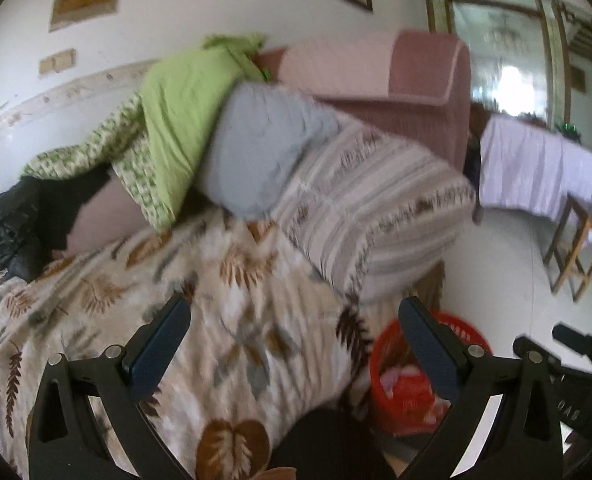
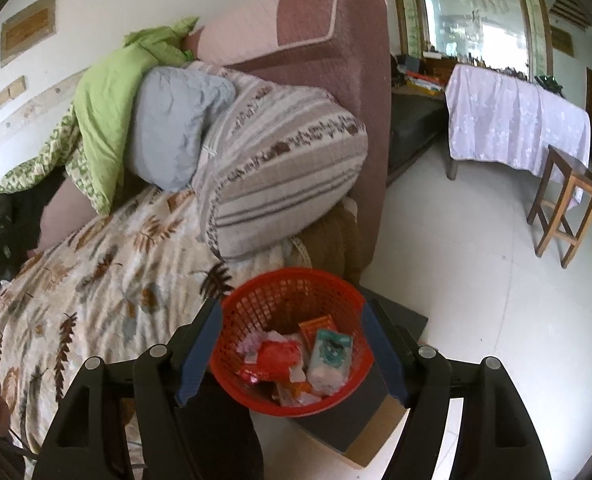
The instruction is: Collect trash
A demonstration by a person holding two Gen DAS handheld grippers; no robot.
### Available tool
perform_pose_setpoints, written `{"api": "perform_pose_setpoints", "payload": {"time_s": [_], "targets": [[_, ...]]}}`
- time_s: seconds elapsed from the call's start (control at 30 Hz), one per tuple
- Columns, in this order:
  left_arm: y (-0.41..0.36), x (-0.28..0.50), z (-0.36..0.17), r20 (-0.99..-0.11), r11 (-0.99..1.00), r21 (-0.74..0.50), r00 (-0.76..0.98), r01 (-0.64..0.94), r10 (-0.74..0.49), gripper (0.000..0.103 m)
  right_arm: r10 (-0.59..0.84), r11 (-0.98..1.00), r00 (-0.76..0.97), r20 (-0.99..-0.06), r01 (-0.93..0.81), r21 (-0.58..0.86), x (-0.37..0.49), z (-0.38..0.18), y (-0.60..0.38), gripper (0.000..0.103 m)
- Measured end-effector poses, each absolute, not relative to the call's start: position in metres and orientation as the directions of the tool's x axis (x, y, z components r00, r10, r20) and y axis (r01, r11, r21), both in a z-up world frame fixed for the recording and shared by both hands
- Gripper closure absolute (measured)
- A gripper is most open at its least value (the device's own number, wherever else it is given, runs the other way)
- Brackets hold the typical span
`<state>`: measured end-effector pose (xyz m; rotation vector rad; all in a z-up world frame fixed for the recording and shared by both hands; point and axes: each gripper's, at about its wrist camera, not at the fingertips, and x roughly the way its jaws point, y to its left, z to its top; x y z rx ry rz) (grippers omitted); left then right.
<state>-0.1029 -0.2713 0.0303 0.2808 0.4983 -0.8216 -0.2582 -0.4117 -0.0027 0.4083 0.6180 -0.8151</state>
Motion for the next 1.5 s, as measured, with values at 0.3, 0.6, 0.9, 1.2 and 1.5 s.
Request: {"api": "perform_pose_setpoints", "payload": {"time_s": [0.3,0.6,0.9,1.2,1.5], "targets": [[-0.286,-0.109,0.004,-0.608,0.628,0.089,0.541,0.773,-0.581,0.000,-0.531,0.612,0.509,-0.678,0.783,0.109,-0.260,-0.014,-0.417,0.028],[-0.288,-0.105,-0.005,-0.643,0.625,0.081,0.520,0.776,-0.562,0.000,-0.518,0.617,0.507,-0.689,0.779,0.110,-0.256,-0.020,-0.417,0.028],[-0.291,-0.105,-0.011,-0.658,0.618,0.084,0.509,0.782,-0.554,0.000,-0.516,0.612,0.506,-0.692,0.782,0.116,-0.257,-0.021,-0.418,0.028],[-0.296,-0.105,-0.019,-0.689,0.603,0.076,0.479,0.794,-0.544,0.000,-0.506,0.614,0.504,-0.700,0.781,0.118,-0.254,-0.027,-0.419,0.028],[-0.299,-0.108,-0.022,-0.701,0.596,0.079,0.469,0.799,-0.537,0.000,-0.501,0.610,0.503,-0.704,0.782,0.125,-0.254,-0.029,-0.421,0.028]]}}
